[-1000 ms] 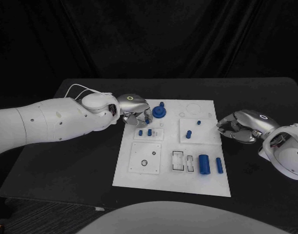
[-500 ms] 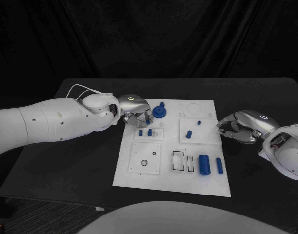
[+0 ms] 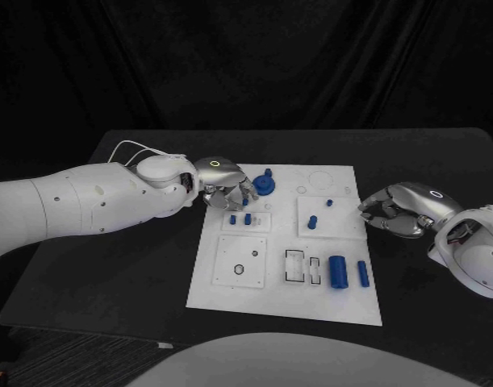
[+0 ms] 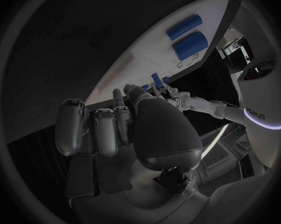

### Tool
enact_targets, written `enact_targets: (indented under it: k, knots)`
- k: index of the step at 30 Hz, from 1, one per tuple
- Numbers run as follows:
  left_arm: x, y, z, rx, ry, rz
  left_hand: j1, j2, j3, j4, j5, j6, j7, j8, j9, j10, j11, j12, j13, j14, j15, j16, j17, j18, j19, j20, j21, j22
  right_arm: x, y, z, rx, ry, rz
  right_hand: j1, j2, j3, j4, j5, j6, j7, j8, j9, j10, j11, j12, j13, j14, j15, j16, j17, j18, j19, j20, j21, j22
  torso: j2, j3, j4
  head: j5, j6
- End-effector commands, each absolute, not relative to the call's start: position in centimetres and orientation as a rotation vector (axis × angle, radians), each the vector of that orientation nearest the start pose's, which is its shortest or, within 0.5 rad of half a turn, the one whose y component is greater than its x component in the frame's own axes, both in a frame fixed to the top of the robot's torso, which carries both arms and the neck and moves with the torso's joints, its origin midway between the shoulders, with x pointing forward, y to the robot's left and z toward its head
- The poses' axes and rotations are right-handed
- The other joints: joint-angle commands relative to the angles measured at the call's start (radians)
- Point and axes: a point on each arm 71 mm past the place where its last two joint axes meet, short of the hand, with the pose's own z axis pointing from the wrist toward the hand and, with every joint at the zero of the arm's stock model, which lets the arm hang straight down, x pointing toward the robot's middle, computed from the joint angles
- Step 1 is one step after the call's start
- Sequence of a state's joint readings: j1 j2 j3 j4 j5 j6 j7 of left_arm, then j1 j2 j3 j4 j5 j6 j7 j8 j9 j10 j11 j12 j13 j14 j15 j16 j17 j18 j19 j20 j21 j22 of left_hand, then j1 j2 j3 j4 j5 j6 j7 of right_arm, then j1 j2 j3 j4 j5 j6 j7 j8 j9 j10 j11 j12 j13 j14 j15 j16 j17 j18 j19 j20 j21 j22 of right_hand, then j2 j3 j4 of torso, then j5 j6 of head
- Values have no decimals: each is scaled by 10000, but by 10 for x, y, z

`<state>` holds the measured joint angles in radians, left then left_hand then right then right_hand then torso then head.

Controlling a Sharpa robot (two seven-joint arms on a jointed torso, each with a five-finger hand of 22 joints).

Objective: Assemble the parts on the task board

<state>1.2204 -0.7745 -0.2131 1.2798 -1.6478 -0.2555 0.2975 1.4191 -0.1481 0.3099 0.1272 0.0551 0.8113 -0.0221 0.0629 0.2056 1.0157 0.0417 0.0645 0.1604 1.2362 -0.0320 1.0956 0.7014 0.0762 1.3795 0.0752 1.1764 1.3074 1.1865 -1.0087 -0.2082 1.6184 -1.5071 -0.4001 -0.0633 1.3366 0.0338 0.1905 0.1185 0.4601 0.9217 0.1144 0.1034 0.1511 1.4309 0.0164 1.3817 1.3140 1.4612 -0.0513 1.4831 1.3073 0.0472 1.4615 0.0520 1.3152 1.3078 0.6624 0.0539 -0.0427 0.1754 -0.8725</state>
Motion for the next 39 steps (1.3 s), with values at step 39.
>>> enact_targets:
  k: [39]
  knots:
    - [478, 305, -190, -6094, 13989, -17556, -1245, 711, -4232, 1677, 35, -1893, 558, 320, -805, -7361, 1111, 2708, 1558, -8770, 1871, -5602, -2881, 235, -8627, 1370, -10391, -1949, 454, -229, -150, -4819, 15883, 5960, 562, -1508, 68, 335, -636, -342, -244, -143, -97, -6614, 709, -8375, -7589, -569, 499, -1252, -1768, 576, -1410, 499, -2829, 1154, 131, -346, 45, -440, -2]
